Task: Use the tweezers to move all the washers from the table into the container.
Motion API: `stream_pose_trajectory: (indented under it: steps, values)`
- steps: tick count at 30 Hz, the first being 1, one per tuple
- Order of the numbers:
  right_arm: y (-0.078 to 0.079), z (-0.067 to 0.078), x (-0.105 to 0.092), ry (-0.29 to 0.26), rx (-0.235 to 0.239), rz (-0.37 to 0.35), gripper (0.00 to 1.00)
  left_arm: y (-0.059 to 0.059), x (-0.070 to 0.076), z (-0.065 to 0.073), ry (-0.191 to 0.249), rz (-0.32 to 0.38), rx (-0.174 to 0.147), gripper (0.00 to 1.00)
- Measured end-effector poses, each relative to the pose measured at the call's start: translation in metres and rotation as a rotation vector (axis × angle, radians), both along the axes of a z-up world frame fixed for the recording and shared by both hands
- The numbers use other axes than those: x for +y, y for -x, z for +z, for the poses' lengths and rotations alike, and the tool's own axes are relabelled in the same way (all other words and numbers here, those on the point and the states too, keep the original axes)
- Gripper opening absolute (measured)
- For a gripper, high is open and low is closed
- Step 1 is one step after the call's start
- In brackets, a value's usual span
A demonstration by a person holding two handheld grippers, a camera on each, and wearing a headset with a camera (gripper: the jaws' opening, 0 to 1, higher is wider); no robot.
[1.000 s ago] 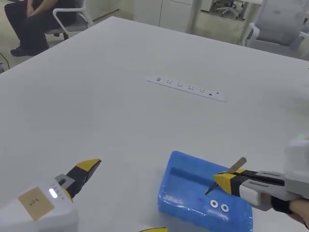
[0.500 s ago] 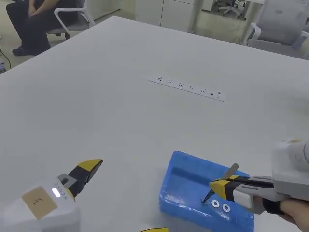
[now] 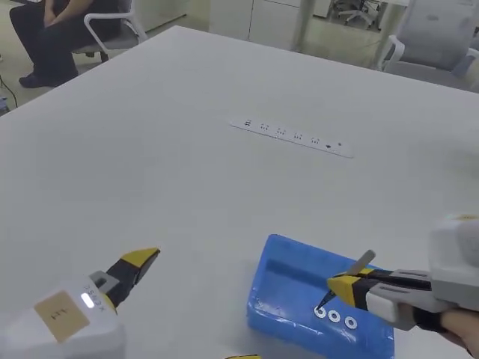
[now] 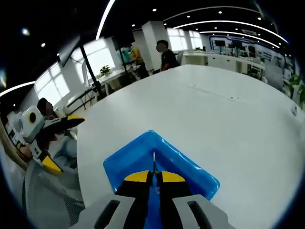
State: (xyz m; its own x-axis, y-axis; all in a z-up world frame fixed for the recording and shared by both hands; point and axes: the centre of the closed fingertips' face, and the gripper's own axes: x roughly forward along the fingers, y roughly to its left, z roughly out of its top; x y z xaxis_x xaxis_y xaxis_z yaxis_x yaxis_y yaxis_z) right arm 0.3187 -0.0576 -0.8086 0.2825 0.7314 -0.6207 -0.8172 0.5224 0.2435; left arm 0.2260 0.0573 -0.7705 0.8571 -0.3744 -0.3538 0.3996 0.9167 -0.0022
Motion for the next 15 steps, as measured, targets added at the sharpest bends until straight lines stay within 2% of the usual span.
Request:
stream_pose_trajectory:
  steps: [8,10,15]
  values:
    - [0.013,0.025,-0.001,-0.054,-0.043,-0.002,0.03,0.0,0.0,0.0,0.001,-0.002,0.001,0.92]
    - [0.021,0.034,-0.002,-0.074,-0.07,0.013,0.03,0.001,-0.001,-0.001,-0.001,-0.005,0.005,0.92]
    - [0.037,0.044,-0.01,-0.101,-0.072,0.02,0.03,0.0,-0.001,-0.001,-0.001,-0.006,0.005,0.91]
